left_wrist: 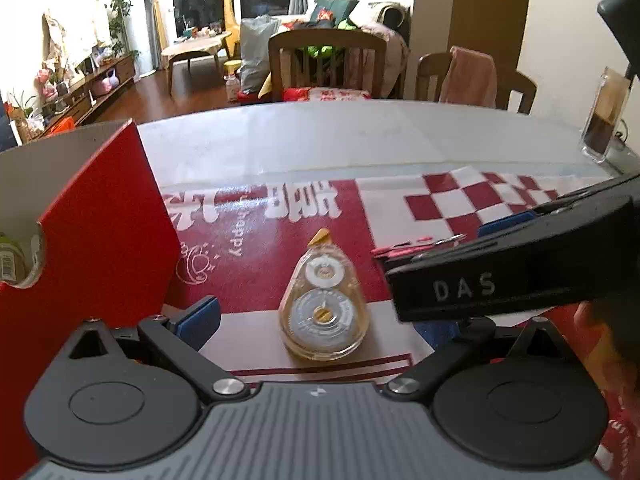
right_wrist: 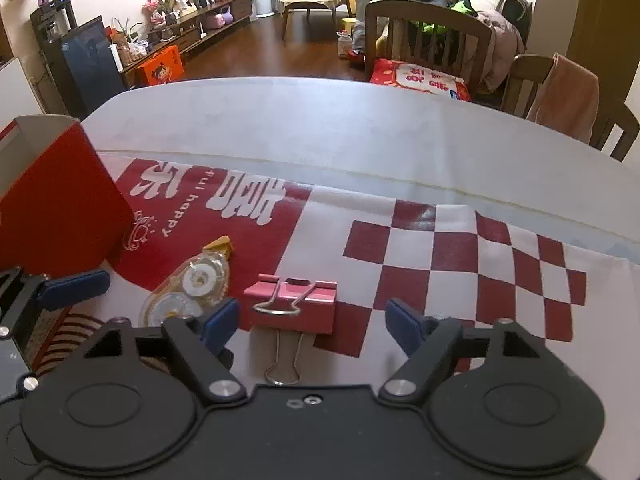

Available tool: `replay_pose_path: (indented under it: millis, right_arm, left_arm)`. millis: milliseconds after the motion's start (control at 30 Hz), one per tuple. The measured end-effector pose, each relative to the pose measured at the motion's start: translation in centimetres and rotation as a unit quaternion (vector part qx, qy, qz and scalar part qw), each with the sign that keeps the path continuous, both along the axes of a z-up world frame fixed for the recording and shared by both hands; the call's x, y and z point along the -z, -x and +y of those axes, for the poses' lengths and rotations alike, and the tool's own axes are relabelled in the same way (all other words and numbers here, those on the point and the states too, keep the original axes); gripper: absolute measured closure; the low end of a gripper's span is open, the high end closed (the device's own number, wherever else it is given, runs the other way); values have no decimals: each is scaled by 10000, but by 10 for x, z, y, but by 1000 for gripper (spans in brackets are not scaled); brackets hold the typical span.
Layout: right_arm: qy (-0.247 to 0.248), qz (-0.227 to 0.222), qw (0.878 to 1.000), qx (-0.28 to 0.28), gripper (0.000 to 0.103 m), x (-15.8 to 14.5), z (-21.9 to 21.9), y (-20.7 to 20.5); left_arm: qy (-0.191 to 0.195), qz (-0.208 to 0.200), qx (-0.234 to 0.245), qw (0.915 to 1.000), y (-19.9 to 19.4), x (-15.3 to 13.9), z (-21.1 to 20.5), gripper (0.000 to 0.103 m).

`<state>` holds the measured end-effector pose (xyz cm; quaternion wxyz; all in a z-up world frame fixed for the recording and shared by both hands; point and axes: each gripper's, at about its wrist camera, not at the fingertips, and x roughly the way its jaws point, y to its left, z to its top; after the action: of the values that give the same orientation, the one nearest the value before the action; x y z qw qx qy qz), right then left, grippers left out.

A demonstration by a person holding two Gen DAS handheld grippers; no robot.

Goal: Organize rigid objects
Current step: 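Grasp the clear tape roller with the left tool while the right tool grasps the pink binder clip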

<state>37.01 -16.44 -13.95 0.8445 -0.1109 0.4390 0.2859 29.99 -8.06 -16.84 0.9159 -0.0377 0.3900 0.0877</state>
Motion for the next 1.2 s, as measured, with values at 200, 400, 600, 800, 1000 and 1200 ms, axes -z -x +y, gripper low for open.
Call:
replay_pose_path:
  millis: [200,400,600,800,1000,1200]
  right_arm:
    - [-16,48,10000,-59,49,6,0,-6]
    - [-81,8,10000,-39,56,6,-2,-9]
    - [-103,-61,9999,-26,58,7,-3,-7]
    - [-122,-47,9999,95,86,5,-7,-8]
    - [-137,-53,9998,111,63,3,-5,-7]
    - [-374,-93,9986,354,32,0,4,-9]
  left_arm:
    - [123,64,-119,9998,-4,9,8,2]
    - [150,108,-148,9997,-8,15,9,10]
    - [1,15,-197,9998,-7,14,7,23]
    - [-76,-19,-30,10000,-9,9,2,53]
    - [-26,48,-167,9998,-9,6,9,53]
    - [22,33,-234,9997,-2,6,12,54]
